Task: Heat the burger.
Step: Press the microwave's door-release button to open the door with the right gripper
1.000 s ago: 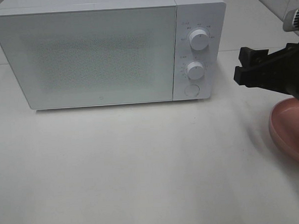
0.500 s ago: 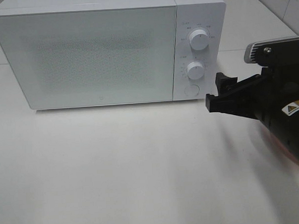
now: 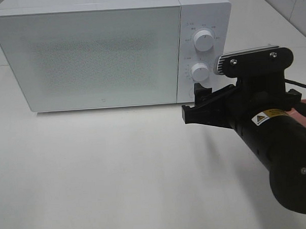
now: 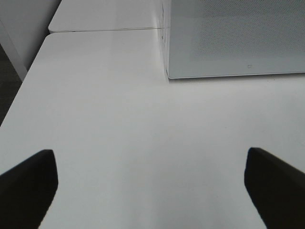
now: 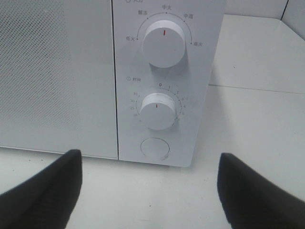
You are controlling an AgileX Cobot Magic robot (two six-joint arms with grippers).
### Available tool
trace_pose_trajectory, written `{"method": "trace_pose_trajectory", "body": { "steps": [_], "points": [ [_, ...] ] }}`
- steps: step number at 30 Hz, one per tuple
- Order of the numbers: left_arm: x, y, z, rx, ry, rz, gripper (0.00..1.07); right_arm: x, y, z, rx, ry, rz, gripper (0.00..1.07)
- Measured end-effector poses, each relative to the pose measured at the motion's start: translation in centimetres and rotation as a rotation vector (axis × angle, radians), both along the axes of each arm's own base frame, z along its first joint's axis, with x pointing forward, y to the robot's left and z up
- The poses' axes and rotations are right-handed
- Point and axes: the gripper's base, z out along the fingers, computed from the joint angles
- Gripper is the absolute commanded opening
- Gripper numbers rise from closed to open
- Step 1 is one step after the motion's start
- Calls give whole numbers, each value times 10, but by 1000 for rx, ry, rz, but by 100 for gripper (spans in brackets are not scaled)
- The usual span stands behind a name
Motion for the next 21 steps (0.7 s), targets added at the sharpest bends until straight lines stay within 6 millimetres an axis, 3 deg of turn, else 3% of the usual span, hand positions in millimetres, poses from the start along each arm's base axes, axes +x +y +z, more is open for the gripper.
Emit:
{"method": "trace_pose_trajectory", "body": {
  "steps": [10, 14, 17, 19, 21],
  "points": [
    [0, 0, 0, 0, 0, 0, 100, 3, 5, -7, 55, 32, -17, 69],
    [0, 0, 0, 0, 0, 0, 100, 4, 4, -7, 208, 44, -53, 56],
    [0, 0, 0, 0, 0, 0, 100, 4, 4, -7, 250, 48, -62, 53],
    [0, 0, 0, 0, 0, 0, 100, 4, 4, -7, 415, 64, -95, 37],
    [0, 0, 0, 0, 0, 0, 100, 4, 4, -8, 458, 73, -102, 33]
  ]
}}
